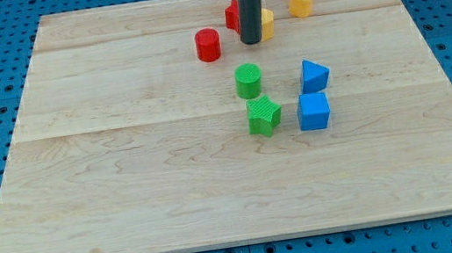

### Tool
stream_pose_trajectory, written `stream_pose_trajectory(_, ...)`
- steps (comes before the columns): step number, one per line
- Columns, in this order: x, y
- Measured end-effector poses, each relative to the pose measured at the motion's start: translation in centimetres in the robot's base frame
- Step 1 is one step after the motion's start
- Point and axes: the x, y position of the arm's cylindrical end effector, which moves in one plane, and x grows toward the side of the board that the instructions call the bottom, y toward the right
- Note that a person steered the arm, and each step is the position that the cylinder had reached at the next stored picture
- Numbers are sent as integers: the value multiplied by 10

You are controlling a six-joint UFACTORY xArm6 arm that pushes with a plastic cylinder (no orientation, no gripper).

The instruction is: Push the hexagon close to the red star

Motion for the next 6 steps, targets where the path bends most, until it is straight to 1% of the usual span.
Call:
stream_pose_trajectory(1, -9, -3)
stream_pose_trajectory(3, 7, 3)
stream_pose_trajectory(4, -9, 27)
stream_pose_trajectory(5, -30, 27)
stream_pose_trajectory(6, -6, 46)
